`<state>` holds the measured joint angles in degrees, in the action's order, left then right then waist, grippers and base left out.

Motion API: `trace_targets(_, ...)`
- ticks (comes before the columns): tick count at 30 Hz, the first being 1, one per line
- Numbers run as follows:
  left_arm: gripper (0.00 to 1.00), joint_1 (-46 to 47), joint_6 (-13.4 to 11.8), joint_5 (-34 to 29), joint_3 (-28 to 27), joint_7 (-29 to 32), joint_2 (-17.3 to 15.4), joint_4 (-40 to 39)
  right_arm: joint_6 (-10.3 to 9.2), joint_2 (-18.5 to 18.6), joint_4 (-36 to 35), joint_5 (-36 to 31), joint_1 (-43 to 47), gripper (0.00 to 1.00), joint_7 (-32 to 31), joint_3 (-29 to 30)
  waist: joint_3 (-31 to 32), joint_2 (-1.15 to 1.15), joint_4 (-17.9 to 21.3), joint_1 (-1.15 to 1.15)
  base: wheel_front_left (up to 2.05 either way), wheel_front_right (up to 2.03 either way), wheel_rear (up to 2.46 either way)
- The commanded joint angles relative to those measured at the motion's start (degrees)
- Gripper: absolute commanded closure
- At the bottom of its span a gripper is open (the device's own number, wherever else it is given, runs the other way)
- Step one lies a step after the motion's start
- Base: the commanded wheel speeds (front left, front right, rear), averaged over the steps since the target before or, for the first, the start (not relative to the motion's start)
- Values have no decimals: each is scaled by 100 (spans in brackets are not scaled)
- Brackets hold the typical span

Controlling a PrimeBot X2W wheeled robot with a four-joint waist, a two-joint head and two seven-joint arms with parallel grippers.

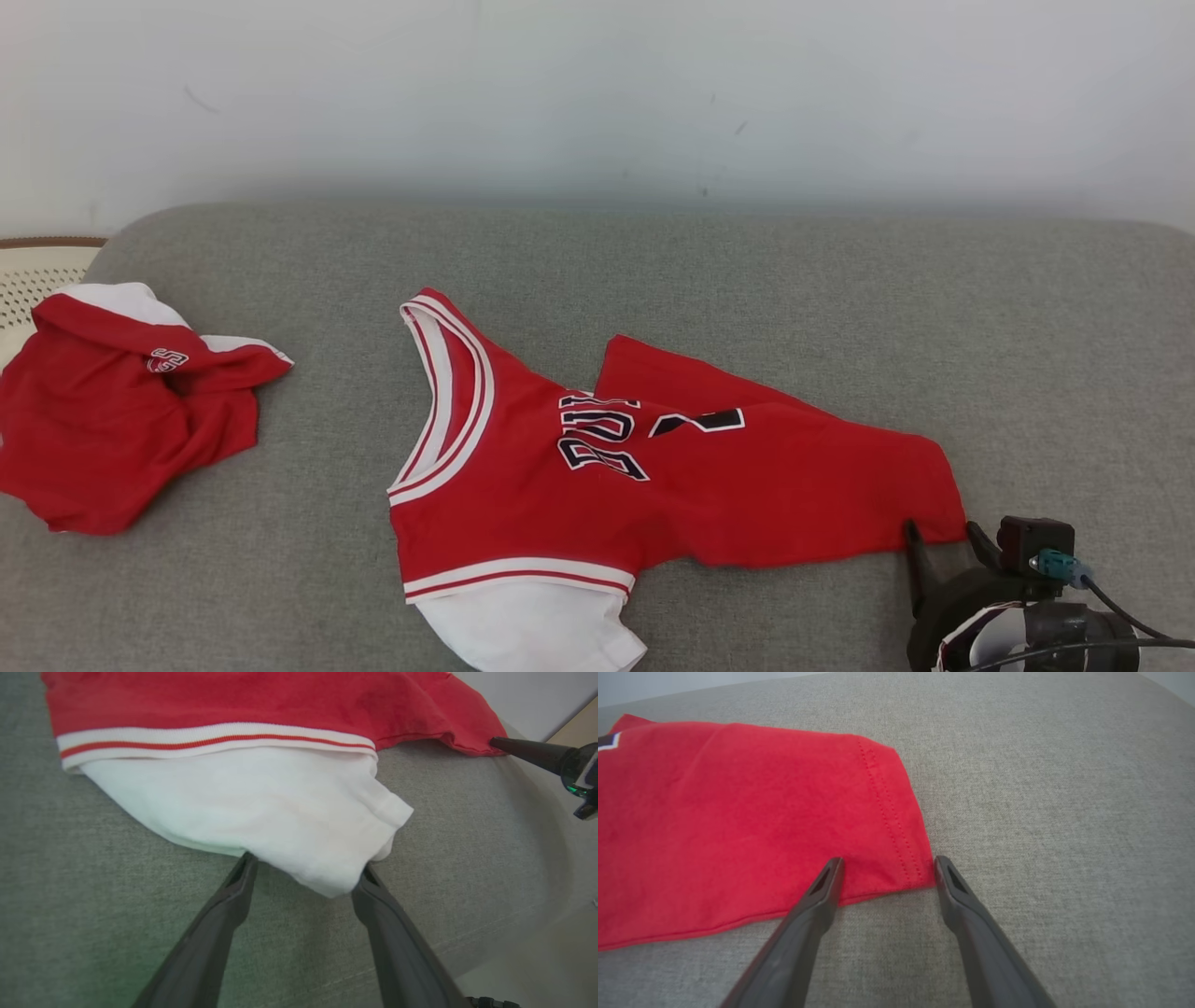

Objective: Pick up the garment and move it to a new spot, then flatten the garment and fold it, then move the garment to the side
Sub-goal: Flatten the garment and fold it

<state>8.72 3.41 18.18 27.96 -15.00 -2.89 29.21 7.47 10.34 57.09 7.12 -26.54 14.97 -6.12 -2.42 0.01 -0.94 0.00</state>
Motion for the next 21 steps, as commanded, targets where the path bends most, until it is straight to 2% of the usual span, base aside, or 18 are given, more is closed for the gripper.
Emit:
trace_targets(1,56,97,4,61,31,-25,-5,10,5,31,74,24,-55,11,30,20,11,-1,-8,0,0,0,0)
trace_targets(2,77,103,18,105,50,-25,-5,8,5,48,103,-11,-69,53,30,24,16,-1,-10,0,0,0,0)
trace_targets(3,100,107,41,134,76,-25,-3,16,5,43,141,-28,-81,100,30,32,23,-1,-12,0,0,0,0)
trace_targets(15,100,-169,-33,-77,-227,-26,-5,-352,5,-85,-283,161,244,100,31,140,145,-1,2,0,0,0,0)
trace_targets(21,100,-476,-8,-275,-563,-26,-119,-783,5,-83,-930,645,691,100,31,-265,266,-1,-45,0,0,0,0)
